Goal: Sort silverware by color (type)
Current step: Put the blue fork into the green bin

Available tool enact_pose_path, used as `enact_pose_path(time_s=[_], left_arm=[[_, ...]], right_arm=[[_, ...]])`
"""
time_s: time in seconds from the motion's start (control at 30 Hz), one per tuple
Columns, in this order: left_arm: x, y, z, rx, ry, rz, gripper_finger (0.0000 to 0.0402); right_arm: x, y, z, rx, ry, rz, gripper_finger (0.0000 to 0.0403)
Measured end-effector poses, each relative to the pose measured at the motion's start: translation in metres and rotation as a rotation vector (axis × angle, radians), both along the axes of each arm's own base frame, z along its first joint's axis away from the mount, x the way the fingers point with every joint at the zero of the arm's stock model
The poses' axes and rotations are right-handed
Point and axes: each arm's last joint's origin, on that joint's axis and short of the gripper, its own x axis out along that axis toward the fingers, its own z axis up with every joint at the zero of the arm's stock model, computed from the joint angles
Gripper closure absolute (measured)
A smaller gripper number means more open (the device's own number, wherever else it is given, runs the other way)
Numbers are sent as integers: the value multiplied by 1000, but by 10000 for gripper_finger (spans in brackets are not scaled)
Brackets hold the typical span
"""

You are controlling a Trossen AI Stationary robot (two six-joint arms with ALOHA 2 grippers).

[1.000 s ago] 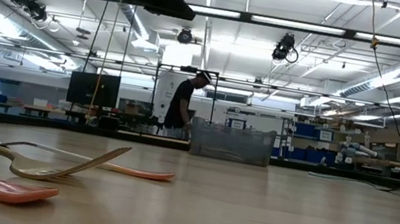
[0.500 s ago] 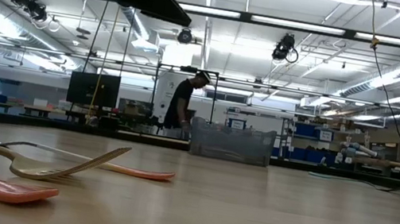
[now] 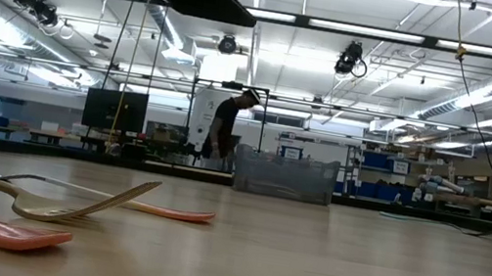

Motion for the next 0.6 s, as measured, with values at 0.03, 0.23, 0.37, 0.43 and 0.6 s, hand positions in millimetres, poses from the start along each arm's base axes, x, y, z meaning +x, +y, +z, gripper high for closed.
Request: enact_pose_path(time_s=[0.03,0.23,0.37,0.43,0.6], left_arm=[[0,2,0,-3,-1,9,256],[0,6,0,-6,-1,24,256],[0,6,0,-6,-2,19,256],[0,6,0,-6,-1,19,256],[-1,4,-3,-25,32,-11,256]], right_arm=[[0,0,0,4,4,-7,170],[5,1,14,33,49,-33,177],[8,1,25,44,72,-37,183],[11,2,30,39,39,-17,185],[14,1,44,1,4,1,186]])
